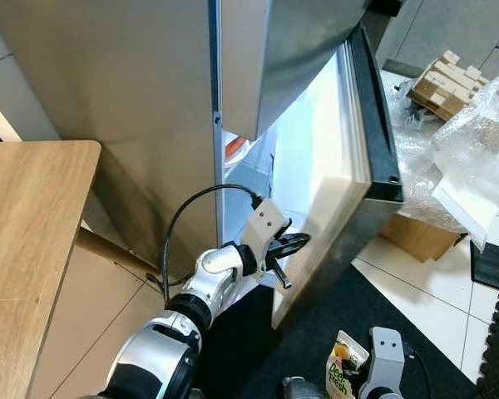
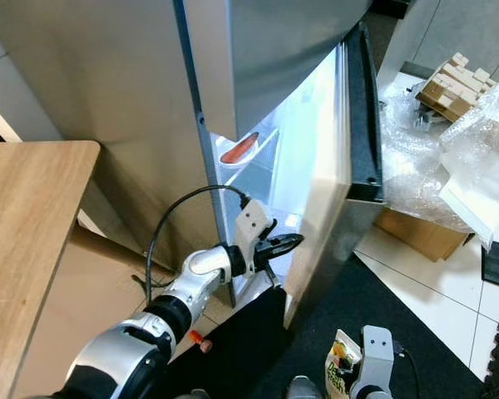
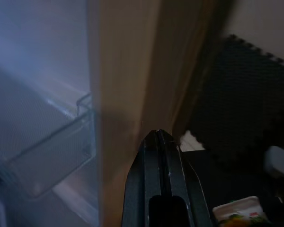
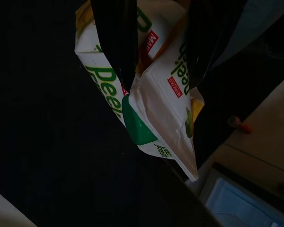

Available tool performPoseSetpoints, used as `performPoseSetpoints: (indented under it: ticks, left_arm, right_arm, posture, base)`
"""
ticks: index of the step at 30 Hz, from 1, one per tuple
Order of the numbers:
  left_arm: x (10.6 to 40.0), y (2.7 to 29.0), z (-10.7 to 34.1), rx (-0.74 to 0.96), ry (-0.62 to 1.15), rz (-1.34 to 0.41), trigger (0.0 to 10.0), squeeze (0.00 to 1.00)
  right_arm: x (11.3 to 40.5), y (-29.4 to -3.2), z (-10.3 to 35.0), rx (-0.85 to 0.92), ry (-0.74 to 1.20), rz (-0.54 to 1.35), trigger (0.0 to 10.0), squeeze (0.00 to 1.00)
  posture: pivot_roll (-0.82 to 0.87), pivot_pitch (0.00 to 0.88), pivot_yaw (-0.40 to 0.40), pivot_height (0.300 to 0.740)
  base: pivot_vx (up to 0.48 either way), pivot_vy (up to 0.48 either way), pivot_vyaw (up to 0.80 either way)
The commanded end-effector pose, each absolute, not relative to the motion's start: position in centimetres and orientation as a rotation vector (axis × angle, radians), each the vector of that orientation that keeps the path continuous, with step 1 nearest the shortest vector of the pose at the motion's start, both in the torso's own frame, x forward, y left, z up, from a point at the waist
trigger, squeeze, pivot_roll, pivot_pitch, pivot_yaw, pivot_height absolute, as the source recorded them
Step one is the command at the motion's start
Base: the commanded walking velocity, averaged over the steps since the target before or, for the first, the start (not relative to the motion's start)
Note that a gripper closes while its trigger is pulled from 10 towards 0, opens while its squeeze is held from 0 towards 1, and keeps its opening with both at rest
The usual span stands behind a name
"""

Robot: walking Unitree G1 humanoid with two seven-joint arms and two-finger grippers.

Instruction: Restocking fridge

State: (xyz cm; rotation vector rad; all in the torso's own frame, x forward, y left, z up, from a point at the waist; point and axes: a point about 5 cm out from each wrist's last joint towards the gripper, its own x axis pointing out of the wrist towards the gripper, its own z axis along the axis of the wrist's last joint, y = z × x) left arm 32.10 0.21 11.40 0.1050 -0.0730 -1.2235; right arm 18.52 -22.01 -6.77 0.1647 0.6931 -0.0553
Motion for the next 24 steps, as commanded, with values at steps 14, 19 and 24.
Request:
performPoseSetpoints:
  ticks: [14,19,24]
  left_arm:
    - [28.5,-0.4,8.6,-0.073,-0.04,-1.305,10.0,0.0]
    - [28.8,3.3,5.6,0.053,0.069,-1.077,10.0,0.0]
    - [28.6,5.6,4.3,0.072,0.128,-0.951,10.0,0.0]
  right_arm:
    - [18.4,-21.2,-6.9,0.123,0.704,0.024,10.0,0.0]
    - [19.9,-19.5,-6.2,0.031,0.662,0.193,10.0,0.0]
    - [21.5,-18.4,-5.2,-0.025,0.614,0.296,10.0,0.0]
  posture:
    - [-0.13,0.18,-0.012,0.74]
    - [-0.12,0.178,-0.016,0.74]
    - [-0.11,0.173,-0.017,0.74]
  base:
    - [0.0,0.0,0.0]
    - [0.0,0.0,0.0]
    - [0.0,0.0,0.0]
